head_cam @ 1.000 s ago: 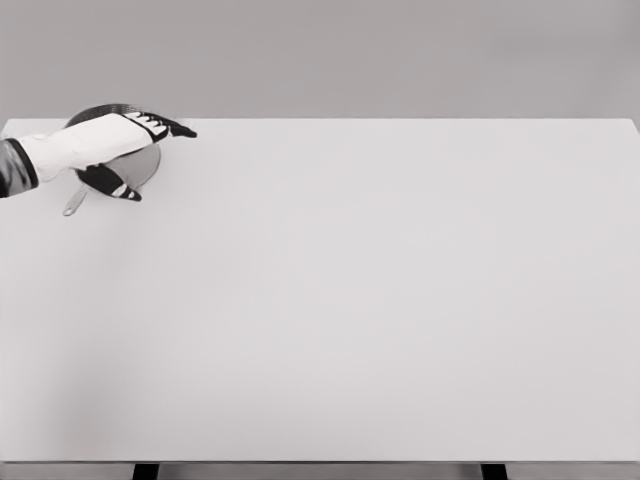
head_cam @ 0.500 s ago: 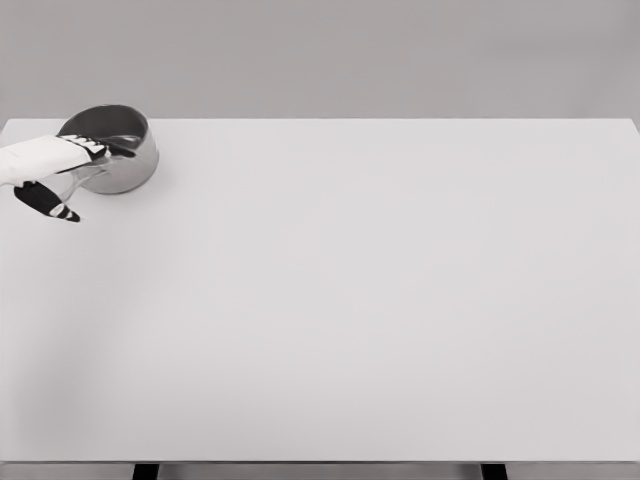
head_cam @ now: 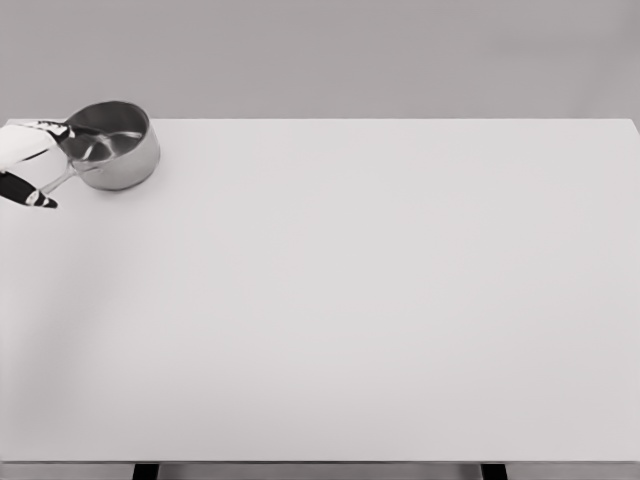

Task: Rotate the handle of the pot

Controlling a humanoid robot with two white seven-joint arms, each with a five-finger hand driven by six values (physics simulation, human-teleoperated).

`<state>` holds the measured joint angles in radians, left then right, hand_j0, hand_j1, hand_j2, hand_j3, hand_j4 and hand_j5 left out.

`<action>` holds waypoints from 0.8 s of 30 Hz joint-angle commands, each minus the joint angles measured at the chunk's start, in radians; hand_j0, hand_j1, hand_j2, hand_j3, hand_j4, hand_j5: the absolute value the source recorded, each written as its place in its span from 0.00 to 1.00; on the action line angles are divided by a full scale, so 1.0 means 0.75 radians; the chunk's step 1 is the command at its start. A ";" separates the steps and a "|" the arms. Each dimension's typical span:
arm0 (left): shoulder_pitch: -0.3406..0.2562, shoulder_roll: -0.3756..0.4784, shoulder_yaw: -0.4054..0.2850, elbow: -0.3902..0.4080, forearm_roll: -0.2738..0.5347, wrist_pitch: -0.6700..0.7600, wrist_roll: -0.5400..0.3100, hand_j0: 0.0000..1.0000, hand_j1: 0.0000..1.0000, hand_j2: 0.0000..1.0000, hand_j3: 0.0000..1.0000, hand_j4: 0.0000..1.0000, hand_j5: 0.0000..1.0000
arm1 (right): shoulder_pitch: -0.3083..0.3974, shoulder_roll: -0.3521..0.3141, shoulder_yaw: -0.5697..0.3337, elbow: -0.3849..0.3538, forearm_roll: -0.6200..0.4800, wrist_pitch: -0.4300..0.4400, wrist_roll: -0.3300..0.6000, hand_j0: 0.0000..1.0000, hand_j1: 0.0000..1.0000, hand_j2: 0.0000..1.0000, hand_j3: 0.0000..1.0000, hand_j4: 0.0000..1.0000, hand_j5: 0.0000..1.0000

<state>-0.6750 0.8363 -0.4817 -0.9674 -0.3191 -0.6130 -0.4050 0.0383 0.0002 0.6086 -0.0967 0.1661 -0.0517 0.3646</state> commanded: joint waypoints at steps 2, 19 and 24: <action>0.000 0.000 0.004 0.038 0.008 0.003 0.045 1.00 1.00 1.00 1.00 1.00 1.00 | 0.000 0.000 0.001 0.000 -0.001 -0.001 0.001 1.00 1.00 1.00 1.00 1.00 1.00; -0.014 -0.054 0.004 0.065 -0.084 0.380 0.192 1.00 1.00 1.00 1.00 1.00 1.00 | 0.000 0.000 0.001 0.000 -0.001 -0.001 -0.001 1.00 1.00 1.00 1.00 1.00 1.00; -0.043 -0.107 0.002 0.087 -0.182 0.535 0.307 1.00 1.00 1.00 1.00 1.00 1.00 | 0.000 0.000 0.001 0.000 -0.001 -0.001 0.001 1.00 1.00 1.00 1.00 1.00 1.00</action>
<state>-0.7072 0.7692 -0.4803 -0.9069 -0.4273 -0.2616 -0.2139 0.0383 0.0002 0.6086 -0.0967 0.1661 -0.0517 0.3646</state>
